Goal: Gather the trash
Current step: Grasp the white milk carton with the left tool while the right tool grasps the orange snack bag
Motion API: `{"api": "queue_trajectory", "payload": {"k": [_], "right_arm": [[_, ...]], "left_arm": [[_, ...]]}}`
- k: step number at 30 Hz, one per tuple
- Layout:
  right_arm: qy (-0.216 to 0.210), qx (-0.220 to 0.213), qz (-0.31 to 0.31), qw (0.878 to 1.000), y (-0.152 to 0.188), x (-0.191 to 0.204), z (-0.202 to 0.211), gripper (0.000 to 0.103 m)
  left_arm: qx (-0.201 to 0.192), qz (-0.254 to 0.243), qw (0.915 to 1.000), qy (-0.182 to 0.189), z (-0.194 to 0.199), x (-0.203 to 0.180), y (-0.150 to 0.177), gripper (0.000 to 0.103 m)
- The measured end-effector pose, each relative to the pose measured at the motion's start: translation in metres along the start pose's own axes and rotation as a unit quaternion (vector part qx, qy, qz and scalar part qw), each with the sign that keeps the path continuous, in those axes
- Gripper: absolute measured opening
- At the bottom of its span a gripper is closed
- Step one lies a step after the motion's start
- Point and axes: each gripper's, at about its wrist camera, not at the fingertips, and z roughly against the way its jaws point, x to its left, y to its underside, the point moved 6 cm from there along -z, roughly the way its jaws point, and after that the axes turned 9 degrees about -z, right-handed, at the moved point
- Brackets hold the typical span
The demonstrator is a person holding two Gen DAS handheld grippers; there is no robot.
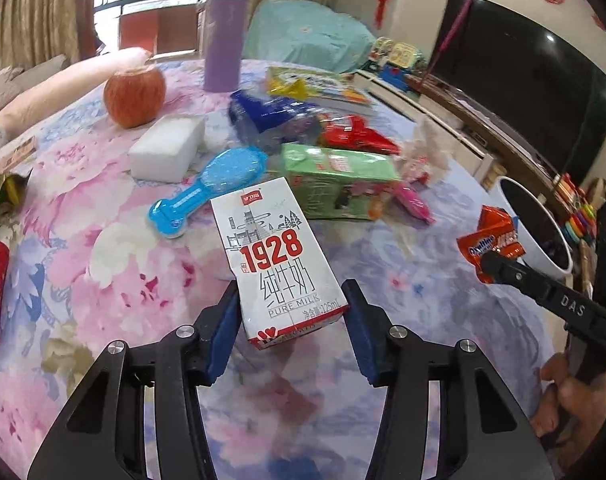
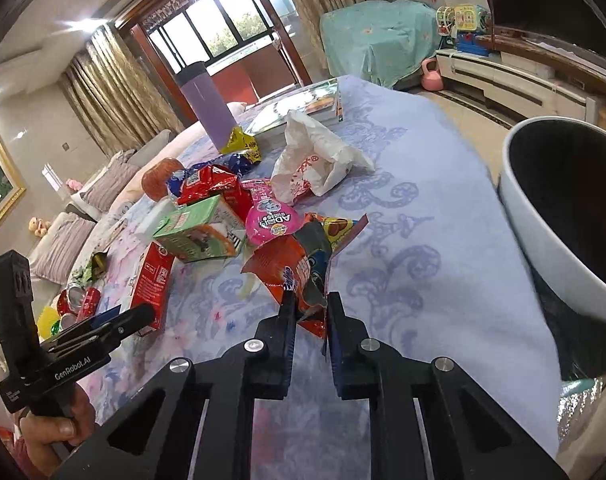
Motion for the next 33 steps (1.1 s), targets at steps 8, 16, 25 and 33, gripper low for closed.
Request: {"api": "queue_trajectory", "payload": {"k": [8,16,25,33], "right_arm": [[0.003,-0.022,-0.011,1.0,0.001,-0.008,0.029,0.015],[0.012,-0.041,-0.019,0.999,-0.003,-0.022,0.051,0.015],[0.026,-0.061,-0.036,0.997,-0.003,-0.043,0.072,0.015],[0.044,-0.078,-0.056,0.994,-0.007,-0.071,0.092,0.015]], "left_arm": [[-0.022,-0.04,0.9985,0.029,0.017,-0.035,-0.004,0.049],[-0.026,-0.078,0.995,0.057,0.023,-0.071,-0.005,0.049],[-0.029,-0.116,0.9885,0.092,0.024,-0.115,-0.016,0.049],[-0.032,-0.153,0.9809,0.116,0.021,-0.153,-0.027,0.049]]}}
